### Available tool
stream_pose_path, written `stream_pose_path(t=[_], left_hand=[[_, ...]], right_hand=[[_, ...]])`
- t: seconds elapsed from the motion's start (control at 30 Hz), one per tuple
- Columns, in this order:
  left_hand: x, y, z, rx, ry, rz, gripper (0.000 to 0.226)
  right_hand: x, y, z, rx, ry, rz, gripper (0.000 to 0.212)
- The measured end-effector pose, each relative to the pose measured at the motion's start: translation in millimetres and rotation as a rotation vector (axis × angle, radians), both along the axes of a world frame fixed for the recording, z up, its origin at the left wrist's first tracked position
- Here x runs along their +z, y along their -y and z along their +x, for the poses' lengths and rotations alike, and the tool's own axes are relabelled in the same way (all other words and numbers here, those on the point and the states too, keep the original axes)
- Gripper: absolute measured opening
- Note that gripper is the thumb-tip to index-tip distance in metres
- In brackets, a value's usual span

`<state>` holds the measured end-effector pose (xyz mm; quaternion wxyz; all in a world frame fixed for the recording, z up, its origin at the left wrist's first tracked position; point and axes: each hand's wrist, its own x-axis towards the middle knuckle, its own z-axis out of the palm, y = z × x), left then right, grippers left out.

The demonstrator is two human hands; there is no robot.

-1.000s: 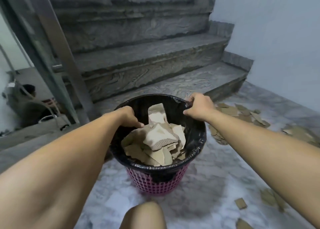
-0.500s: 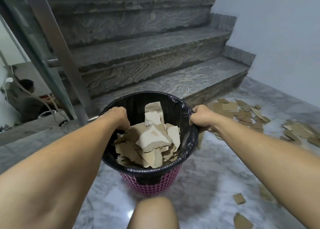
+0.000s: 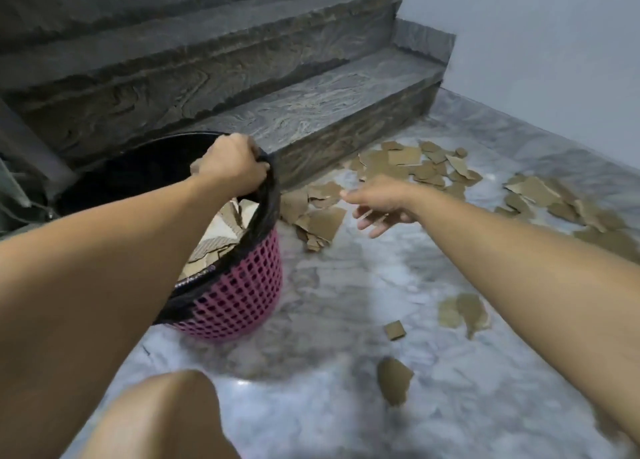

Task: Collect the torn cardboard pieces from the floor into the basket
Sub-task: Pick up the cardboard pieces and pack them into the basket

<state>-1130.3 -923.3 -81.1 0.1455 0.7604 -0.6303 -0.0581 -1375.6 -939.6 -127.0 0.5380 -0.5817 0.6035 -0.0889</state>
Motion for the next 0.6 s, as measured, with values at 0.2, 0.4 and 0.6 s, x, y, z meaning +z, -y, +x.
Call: stream_pose_path(t=[0.2,0.4,0.6], left_hand=[[-17.7,-8.3,-106.0,-0.224,0.461,-0.182,0.030],[-70.9,-25.9,-194.9,-0.305,0.249,0.469,0.030],[-175.4,-56.1,-235.0,-0.467,0.229,0.744,0.060]], right_hand=[[-26.4,0.3,-125.4,-0.027,-0.156,0.020,0.034],[-58.9,-10.5,-215.3,-0.024,-0.257,0.067,0.038],[-121.0,-33.4,-224.7,0.305,-0.562,-0.002,0.054]])
